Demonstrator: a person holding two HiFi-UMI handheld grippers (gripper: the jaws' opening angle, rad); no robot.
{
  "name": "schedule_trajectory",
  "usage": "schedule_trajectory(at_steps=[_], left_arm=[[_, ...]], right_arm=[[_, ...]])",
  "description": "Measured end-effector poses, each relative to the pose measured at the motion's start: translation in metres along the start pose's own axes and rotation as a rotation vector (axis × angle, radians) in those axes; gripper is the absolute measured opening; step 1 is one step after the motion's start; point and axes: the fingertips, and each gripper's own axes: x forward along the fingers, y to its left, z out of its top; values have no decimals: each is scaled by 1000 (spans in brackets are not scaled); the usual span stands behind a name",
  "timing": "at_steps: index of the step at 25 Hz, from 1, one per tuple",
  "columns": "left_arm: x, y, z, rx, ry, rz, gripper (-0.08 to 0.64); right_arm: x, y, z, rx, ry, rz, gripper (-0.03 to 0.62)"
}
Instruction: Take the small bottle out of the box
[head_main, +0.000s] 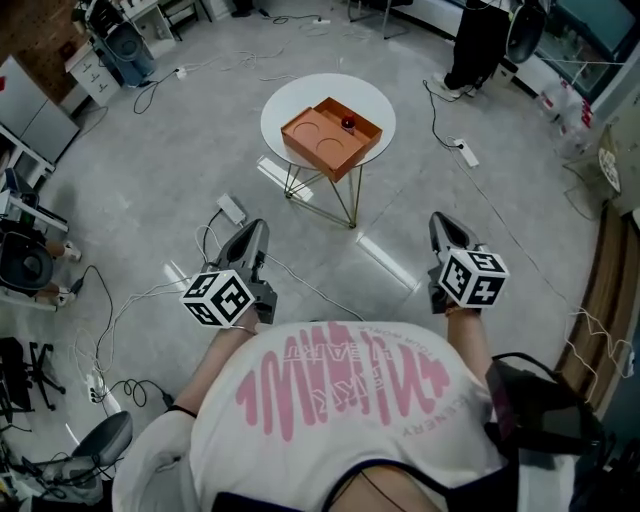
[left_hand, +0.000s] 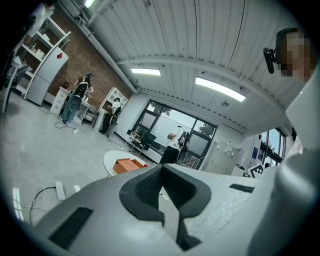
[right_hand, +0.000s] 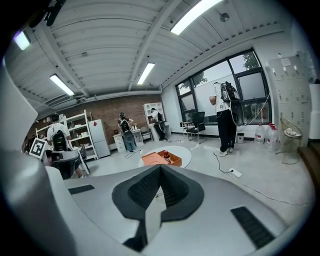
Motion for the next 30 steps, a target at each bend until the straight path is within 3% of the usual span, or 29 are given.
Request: schedule_trajectory(at_steps=[14,30], left_arm=[[46,84,51,9,10,-66,8],[28,114,8,-88,79,-27,8]], right_arm=[[79,50,16,-49,-1,-52,3],[93,70,-29,-61,131,-29,3]])
